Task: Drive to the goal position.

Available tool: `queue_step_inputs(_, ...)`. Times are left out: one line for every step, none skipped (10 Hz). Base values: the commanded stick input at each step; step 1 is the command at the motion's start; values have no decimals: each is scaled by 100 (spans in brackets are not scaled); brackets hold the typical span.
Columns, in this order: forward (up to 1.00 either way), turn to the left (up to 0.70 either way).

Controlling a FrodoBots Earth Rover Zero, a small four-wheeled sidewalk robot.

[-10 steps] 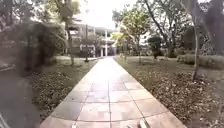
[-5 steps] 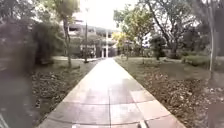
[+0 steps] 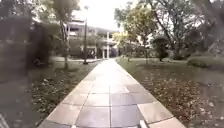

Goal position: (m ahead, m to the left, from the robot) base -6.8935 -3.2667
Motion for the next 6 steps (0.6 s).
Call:
queue_step_inputs(100, 0)
queue_step_inputs(100, 0)
queue_step_inputs(100, 0)
queue_step_inputs(100, 0)
queue_step_inputs(100, 0)
queue_step_inputs(100, 0)
